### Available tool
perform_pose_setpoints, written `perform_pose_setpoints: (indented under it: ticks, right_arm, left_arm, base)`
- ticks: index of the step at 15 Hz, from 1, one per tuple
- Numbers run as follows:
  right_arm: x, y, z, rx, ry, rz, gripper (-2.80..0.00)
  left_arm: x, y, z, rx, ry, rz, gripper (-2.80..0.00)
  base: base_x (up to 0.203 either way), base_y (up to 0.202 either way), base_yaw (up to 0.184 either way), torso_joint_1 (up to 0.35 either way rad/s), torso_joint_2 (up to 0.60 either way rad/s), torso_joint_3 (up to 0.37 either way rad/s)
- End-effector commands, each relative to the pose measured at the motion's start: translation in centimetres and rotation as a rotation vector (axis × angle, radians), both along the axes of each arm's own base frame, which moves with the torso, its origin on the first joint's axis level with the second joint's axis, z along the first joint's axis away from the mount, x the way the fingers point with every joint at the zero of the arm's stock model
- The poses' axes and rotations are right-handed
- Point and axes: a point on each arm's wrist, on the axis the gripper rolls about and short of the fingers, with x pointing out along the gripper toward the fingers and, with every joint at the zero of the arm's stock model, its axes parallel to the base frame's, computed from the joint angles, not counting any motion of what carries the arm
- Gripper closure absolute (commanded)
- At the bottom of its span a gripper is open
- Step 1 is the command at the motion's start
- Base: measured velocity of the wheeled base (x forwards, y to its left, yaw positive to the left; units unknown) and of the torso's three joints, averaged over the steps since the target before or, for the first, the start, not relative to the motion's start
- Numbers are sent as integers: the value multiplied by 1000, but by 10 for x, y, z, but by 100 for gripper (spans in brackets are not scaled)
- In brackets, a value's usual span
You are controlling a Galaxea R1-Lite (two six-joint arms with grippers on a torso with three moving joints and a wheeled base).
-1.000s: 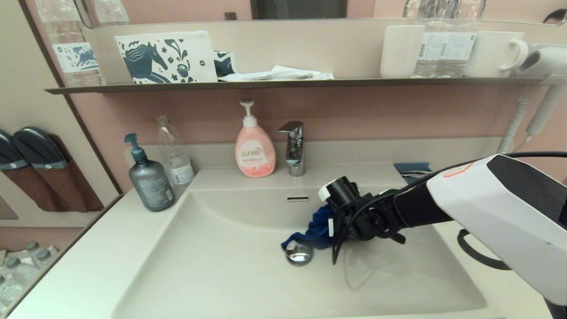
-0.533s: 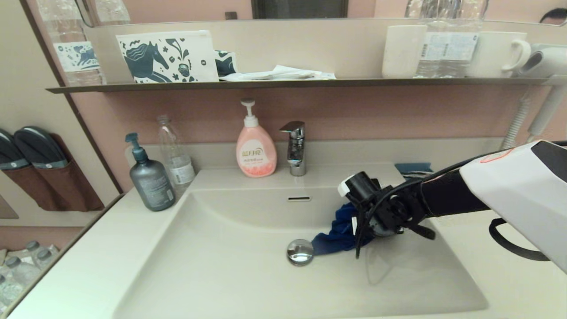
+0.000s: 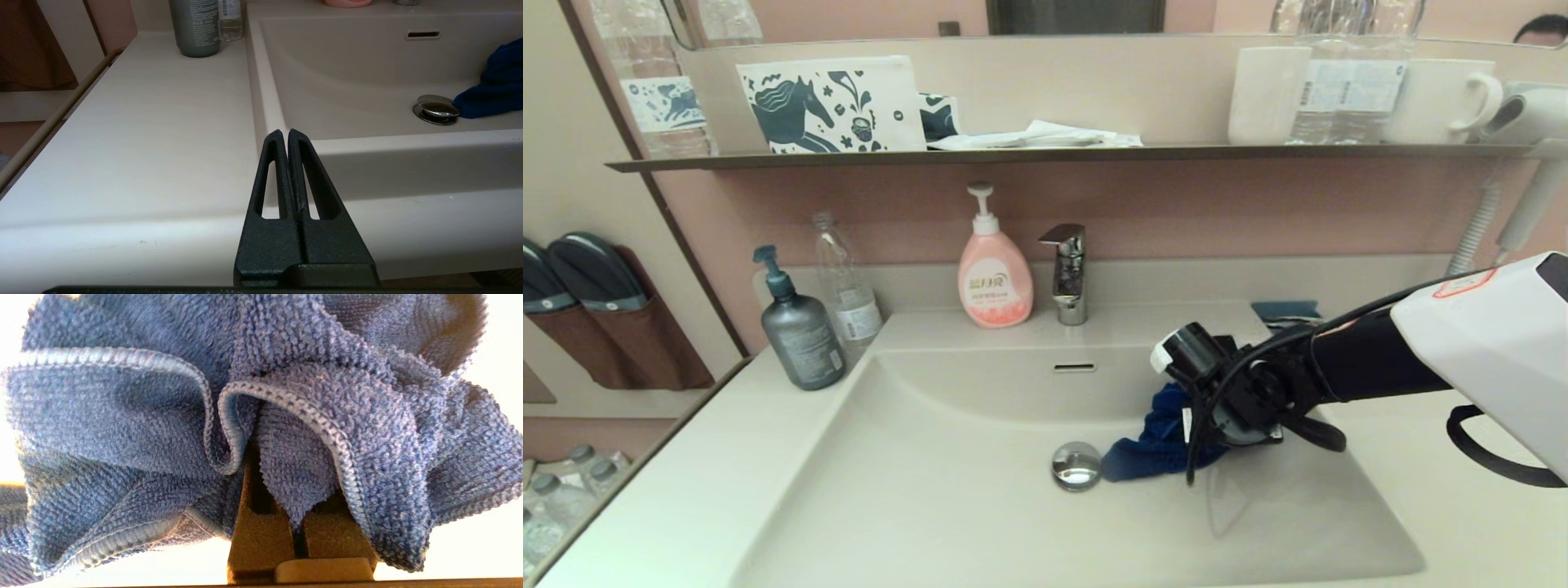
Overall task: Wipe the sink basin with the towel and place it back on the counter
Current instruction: Wipe the sink
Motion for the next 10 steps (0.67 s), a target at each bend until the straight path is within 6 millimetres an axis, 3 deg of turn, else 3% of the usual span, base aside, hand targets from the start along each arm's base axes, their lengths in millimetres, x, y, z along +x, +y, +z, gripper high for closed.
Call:
perform_pose_setpoints:
  ticks: [1, 6, 10]
  right_arm:
    - [-45, -13, -10, -196, 371, 8, 0]
    - [-33, -3, 4, -113, 222, 3, 0]
    - [-7, -1, 29, 24, -10, -54, 0]
  left_arm:
    - [0, 0, 0, 0, 1, 0, 0]
    - [0, 0, 0, 0, 0, 0, 0]
    - [0, 0, 0, 0, 1, 0, 0]
  base:
    - [0, 0, 0, 0, 0, 0]
    - [0, 0, 0, 0, 0, 0]
    - [0, 0, 0, 0, 0, 0]
